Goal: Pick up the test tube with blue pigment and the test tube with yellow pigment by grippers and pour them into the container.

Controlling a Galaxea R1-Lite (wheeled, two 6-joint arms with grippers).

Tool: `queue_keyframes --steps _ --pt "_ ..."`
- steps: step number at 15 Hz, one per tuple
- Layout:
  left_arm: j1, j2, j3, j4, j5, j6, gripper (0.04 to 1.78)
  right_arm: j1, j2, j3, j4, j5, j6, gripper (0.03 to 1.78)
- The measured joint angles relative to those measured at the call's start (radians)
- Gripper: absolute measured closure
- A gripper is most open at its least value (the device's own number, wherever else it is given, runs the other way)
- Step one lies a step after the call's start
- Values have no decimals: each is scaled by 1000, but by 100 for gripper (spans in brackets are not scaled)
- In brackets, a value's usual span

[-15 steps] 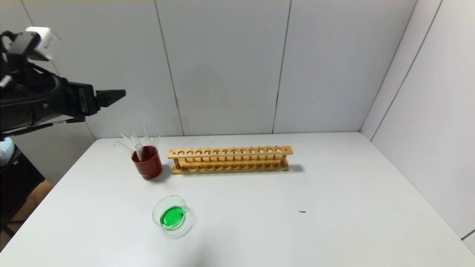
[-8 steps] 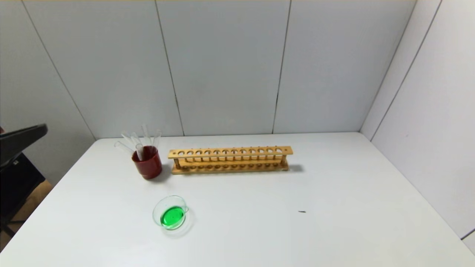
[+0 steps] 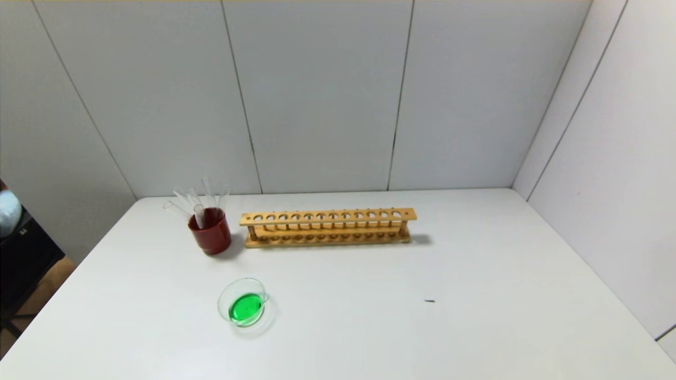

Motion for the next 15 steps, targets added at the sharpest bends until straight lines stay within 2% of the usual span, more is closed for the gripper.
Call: queue_keyframes --steps 3,9,11,15 --pt "4 -138 160 6 34 -7 7 0 0 0 0 0 0 6" --pt "5 -202 423 -204 93 -70 7 0 0 0 0 0 0 6" --pt "5 -203 439 -174 128 -43 7 0 0 0 0 0 0 6" --pt "6 -205 407 -46 87 -4 7 0 0 0 0 0 0 6"
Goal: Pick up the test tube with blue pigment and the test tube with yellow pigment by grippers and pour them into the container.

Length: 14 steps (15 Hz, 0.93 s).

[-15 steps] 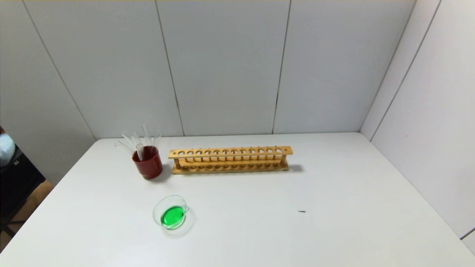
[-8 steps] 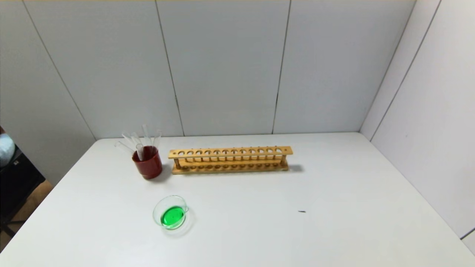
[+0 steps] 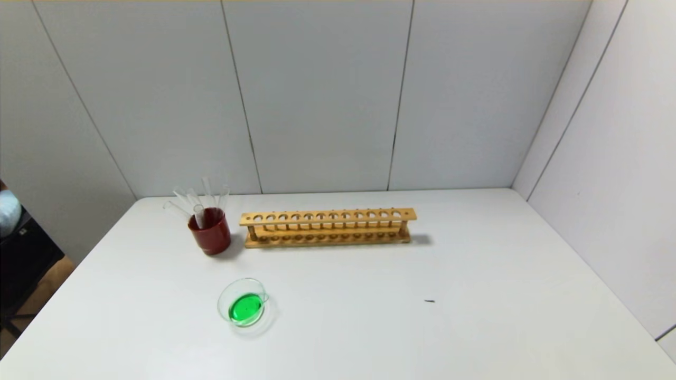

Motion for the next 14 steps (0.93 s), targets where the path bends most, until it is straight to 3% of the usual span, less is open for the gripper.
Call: queue_keyframes --steps 14 --pt "-1 0 -9 11 -1 -6 7 0 0 0 3 1 -1 6"
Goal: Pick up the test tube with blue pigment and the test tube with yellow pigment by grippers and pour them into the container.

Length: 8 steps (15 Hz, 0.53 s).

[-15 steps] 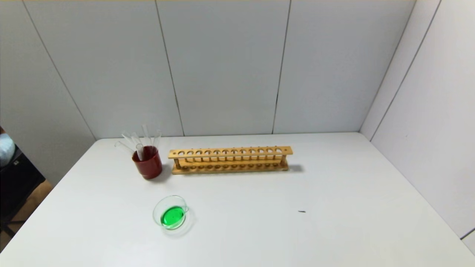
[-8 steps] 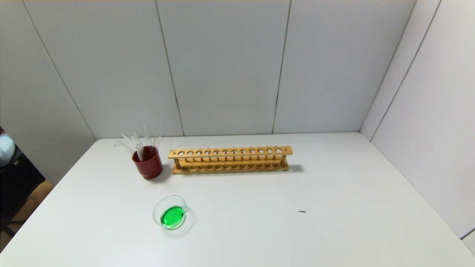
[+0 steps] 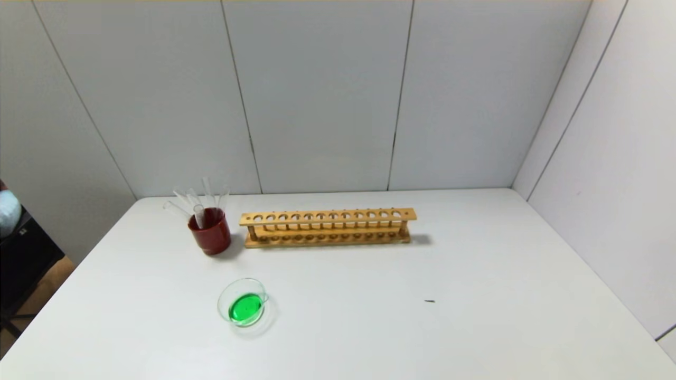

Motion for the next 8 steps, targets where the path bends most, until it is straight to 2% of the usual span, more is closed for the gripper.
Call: queue_keyframes --steps 8 --pt "0 0 16 -48 3 -19 7 0 0 0 -1 -1 1 6"
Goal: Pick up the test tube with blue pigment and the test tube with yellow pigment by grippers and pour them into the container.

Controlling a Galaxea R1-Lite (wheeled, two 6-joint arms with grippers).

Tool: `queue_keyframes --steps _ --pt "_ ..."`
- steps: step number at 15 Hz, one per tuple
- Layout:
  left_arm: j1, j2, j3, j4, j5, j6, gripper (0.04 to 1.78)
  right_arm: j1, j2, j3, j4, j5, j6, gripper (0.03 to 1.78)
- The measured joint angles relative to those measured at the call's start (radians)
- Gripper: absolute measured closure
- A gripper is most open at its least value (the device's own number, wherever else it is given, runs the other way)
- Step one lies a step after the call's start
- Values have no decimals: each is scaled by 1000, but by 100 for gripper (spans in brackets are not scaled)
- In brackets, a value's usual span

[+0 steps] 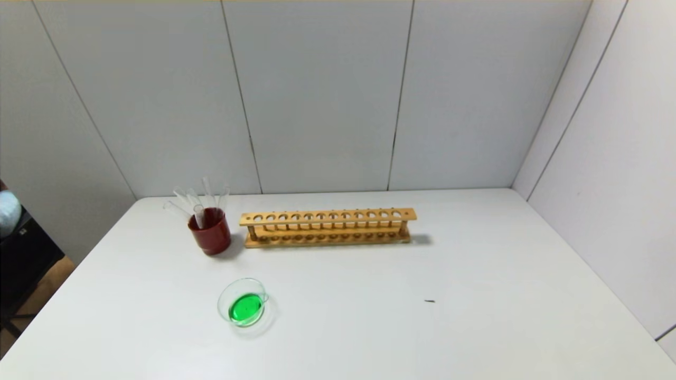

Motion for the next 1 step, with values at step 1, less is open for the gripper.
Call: queue_keyframes --steps 1 --pt "0 0 5 -18 -2 0 7 0 0 0 0 0 0 6"
